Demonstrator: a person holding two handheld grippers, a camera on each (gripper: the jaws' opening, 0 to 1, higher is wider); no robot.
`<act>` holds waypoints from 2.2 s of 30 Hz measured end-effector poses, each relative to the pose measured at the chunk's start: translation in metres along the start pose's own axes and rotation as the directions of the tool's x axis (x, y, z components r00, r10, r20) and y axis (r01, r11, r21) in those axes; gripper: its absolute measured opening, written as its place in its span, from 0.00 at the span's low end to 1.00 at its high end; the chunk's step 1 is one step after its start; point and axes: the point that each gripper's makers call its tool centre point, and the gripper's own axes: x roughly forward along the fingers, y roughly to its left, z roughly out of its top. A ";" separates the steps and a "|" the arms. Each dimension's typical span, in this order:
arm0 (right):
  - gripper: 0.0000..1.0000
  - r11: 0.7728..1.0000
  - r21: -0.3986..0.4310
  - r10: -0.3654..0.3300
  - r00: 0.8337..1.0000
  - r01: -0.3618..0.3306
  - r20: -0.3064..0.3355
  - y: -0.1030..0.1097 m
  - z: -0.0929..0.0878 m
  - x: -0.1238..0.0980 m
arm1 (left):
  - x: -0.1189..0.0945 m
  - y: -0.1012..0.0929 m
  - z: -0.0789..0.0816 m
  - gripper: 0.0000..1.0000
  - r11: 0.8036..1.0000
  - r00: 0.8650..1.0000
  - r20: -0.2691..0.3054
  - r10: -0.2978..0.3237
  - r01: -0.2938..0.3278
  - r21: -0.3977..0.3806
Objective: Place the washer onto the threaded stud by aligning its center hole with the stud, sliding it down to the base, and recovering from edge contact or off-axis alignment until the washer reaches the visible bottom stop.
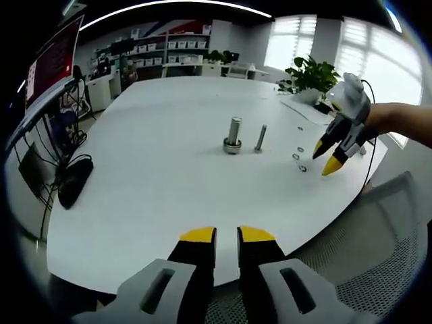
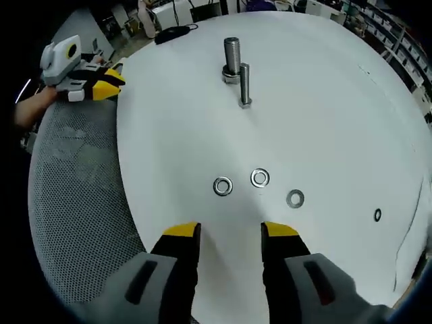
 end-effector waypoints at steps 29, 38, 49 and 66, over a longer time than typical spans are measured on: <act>0.28 0.991 -0.121 0.045 0.998 -0.049 -0.035 0.014 0.031 0.018 | 0.001 0.003 -0.001 0.06 1.000 1.000 -0.002 0.004 -0.004 -0.012; 0.20 0.942 -0.335 -0.064 0.989 0.016 -0.134 0.008 0.030 0.020 | 0.001 0.003 -0.001 0.06 1.000 1.000 -0.005 0.002 -0.002 -0.015; 0.18 0.929 -0.370 -0.061 0.990 0.009 -0.129 0.009 0.028 0.019 | 0.001 0.003 -0.001 0.06 1.000 1.000 -0.007 0.005 -0.005 -0.014; 0.15 0.933 -0.360 -0.054 0.996 0.026 -0.067 0.011 0.029 0.018 | 0.001 0.003 -0.001 0.06 1.000 1.000 -0.006 0.006 -0.006 -0.013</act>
